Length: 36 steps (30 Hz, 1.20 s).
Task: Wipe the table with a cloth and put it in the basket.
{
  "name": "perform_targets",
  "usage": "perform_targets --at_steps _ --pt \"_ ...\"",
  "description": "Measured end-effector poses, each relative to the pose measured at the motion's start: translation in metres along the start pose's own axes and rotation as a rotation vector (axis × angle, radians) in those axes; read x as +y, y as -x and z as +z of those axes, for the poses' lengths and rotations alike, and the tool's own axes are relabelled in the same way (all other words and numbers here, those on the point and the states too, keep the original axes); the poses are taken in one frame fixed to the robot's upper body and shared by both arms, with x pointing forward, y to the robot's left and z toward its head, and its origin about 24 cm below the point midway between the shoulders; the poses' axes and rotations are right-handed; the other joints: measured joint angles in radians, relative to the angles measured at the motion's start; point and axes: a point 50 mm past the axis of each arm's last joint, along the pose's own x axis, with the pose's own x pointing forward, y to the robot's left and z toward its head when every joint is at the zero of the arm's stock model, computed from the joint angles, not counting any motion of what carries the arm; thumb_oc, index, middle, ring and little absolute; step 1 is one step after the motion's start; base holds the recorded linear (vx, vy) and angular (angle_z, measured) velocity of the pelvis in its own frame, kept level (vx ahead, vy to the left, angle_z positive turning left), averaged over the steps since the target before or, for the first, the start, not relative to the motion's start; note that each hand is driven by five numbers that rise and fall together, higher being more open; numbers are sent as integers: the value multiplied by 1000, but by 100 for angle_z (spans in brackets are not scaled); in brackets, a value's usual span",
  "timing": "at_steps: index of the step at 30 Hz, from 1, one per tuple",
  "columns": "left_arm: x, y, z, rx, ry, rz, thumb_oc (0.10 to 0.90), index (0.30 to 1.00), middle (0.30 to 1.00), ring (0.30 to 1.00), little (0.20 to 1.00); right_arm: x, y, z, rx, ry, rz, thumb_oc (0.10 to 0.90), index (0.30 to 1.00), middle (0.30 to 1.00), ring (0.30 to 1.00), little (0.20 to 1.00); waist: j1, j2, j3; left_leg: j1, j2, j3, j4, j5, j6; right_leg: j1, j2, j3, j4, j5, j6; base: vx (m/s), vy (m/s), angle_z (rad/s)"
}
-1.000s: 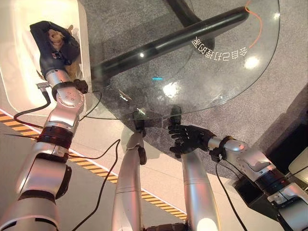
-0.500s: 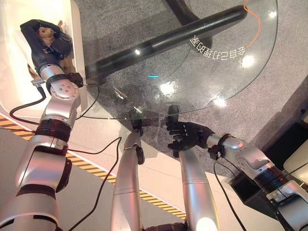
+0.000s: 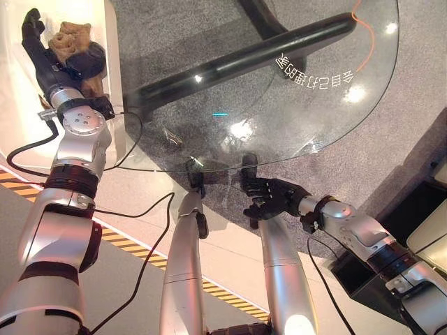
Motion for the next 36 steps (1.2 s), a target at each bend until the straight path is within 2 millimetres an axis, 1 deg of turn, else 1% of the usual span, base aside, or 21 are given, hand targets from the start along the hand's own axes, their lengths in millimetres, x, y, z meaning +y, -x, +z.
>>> perform_targets --at_steps 5,9,12,15,19,21,23,26,27,29,30,32,34,36 --pt "2 1 -4 7 -9 2 800 900 900 900 900 2 0 -1 -9 -3 4 800 900 900 900 900 2 -1 0 17 -1 -2 -2 0 -1 17 -1 -2 0 0 0 0 0 0" --pt "8 4 -14 19 -32 3 800 900 900 900 900 6 -2 -4 -14 -19 1 800 900 900 900 900 4 -2 0 33 -2 -3 -8 2 -2 31 -3 -4 -2 0 0 -8 -36 1" --pt "15 9 -28 40 -62 2 800 900 900 900 900 14 -3 -13 -14 -44 12 800 900 900 900 900 5 -3 1 70 -3 -4 -28 7 -9 65 -3 -8 -16 0 -1 -13 -44 2" --pt "22 14 -41 69 -86 8 800 900 900 900 900 20 -2 -23 3 -68 22 800 900 900 900 900 22 -4 1 111 -2 -6 -49 11 -13 103 -3 -17 -30 0 -1 -21 -65 3" --pt "38 17 -56 111 -97 34 800 900 900 900 900 24 -1 -31 8 -76 22 800 900 900 900 900 38 -5 1 161 -3 -11 -62 15 -16 152 -4 -21 -34 -6 -7 -35 -85 5" --pt "46 21 -63 123 -97 27 800 900 900 900 900 27 1 -38 8 -102 15 800 900 900 900 900 55 -5 1 208 -3 -13 -86 19 -18 194 -3 -23 -48 -6 -8 -44 -92 3" --pt "55 23 -65 116 -103 26 800 900 900 900 900 28 3 -42 7 -111 13 800 900 900 900 900 65 -5 1 252 -5 -17 -113 26 -23 233 -5 -28 -58 -8 -9 -53 -118 7" --pt "67 24 -65 93 -84 34 800 900 900 900 900 29 6 -50 18 -123 0 800 900 900 900 900 91 -5 1 304 -4 -25 -140 34 -26 281 -4 -33 -73 -8 -10 -47 -127 4" --pt "73 26 -67 94 -73 38 800 900 900 900 900 32 5 -55 28 -145 -2 800 900 900 900 900 91 -4 1 333 -3 -31 -146 36 -24 315 -3 -47 -85 -9 -11 -66 -187 13" --pt "77 32 -72 90 -80 20 800 900 900 900 900 37 7 -63 34 -173 -7 800 900 900 900 900 97 -5 1 386 -3 -36 -168 35 -29 371 -2 -52 -106 -11 -12 -52 -146 11" --pt "78 37 -77 96 -86 0 800 900 900 900 900 39 9 -68 40 -186 -10 800 900 900 900 900 110 -6 1 422 -2 -38 -184 37 -29 405 -1 -52 -123 -12 -11 -58 -173 0" --pt "84 48 -86 101 -78 -16 800 900 900 900 900 43 7 -77 50 -226 -22 800 900 900 900 900 113 -6 1 475 -2 -39 -205 42 -26 461 1 -53 -146 -11 -12 -51 -164 0" --pt "82 67 -99 116 -64 -63 800 900 900 900 900 47 9 -90 65 -278 -41 800 900 900 900 900 130 -6 1 556 1 -41 -246 44 -26 538 2 -54 -180 -12 -9 -37 -144 0" --pt "78 79 -105 116 -54 -112 800 900 900 900 900 51 12 -99 83 -304 -48 800 900 900 900 900 141 -6 1 606 -2 -42 -277 50 -29 585 2 -57 -207 -12 -5 -16 -150 4"
